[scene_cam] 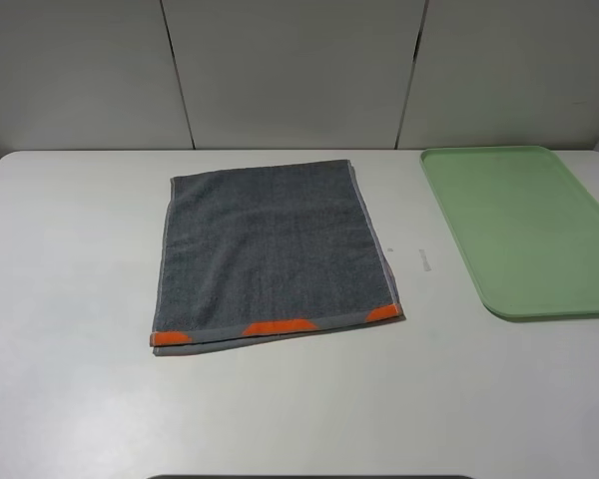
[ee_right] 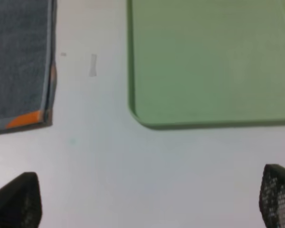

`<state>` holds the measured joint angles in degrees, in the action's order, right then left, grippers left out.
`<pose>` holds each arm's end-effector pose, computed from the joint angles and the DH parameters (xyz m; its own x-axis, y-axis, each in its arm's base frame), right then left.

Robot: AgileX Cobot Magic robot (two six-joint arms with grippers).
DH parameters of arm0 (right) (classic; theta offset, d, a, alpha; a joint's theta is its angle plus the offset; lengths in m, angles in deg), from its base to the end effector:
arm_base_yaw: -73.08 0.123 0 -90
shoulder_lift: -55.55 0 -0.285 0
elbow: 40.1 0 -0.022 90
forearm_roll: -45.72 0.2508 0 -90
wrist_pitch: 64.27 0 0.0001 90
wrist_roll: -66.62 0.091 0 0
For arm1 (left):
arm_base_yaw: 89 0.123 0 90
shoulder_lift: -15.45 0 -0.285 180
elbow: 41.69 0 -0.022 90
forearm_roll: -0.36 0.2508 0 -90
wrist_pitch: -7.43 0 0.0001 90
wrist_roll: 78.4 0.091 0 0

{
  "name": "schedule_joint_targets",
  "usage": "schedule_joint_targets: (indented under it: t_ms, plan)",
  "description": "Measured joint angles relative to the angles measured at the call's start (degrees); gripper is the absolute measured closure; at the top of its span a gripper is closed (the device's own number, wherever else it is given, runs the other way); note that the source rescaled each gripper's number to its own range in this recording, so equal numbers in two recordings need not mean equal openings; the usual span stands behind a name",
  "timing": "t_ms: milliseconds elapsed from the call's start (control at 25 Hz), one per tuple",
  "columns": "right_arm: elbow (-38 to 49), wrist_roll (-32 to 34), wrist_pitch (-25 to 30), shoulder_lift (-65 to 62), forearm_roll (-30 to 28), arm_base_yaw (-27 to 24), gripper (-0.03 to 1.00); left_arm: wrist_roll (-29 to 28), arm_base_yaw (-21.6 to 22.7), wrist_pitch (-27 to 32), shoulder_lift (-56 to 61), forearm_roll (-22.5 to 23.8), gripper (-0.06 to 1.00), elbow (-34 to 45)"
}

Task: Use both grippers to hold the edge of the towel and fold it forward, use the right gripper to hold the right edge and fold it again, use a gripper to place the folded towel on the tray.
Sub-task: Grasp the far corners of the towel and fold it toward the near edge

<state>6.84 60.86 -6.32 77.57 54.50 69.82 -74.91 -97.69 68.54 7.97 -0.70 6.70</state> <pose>0.0350 0.0098 0.2865 -0.5943 0.0152 -0.8041 -0.0585 0.9964 0.0621 -0.0064 -0.0005 0.2777 -0.4392 0.1197 -0.8904 0.1884 0.9813 0.0390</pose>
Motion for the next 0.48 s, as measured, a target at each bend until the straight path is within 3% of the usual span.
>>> schedule_joint_targets:
  t_ms: [160, 480]
  plan:
    - [-2.8, -2.5, -1.6, 2.3, 0.3, 0.0, -0.03, 0.1, 0.0, 0.1, -4.7, 0.0, -0.05, -1.3]
    - [-4.4, -8.3, -5.0, 7.3, 4.5, 1.4, -0.03, 7.6, 0.0, -1.1, -21.7, 0.1, -0.04, -3.0]
